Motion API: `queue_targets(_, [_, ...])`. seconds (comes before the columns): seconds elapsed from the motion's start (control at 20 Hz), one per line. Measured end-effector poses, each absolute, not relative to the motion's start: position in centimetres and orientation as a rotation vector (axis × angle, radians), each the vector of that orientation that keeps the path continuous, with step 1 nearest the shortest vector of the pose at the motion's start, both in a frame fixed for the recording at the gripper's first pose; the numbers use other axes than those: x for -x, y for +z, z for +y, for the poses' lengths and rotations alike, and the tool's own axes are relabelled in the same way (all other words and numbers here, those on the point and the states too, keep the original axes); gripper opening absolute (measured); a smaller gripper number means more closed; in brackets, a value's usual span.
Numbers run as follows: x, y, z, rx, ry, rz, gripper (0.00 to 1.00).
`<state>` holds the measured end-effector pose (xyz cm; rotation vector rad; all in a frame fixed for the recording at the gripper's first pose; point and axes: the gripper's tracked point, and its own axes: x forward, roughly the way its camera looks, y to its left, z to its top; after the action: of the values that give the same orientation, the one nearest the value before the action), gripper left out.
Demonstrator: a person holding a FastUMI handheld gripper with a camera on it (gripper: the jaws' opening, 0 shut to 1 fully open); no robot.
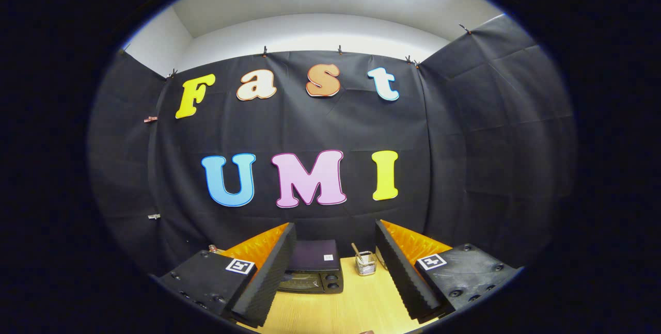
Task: Open the toaster oven, put the food inside, and close the toaster oven door.
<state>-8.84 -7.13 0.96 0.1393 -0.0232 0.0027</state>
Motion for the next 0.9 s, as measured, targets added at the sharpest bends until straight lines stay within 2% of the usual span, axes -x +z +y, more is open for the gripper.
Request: queue_targets(0.9, [10.7, 1.3, -7.5, -0.104, 0.01, -0.006, 0.98])
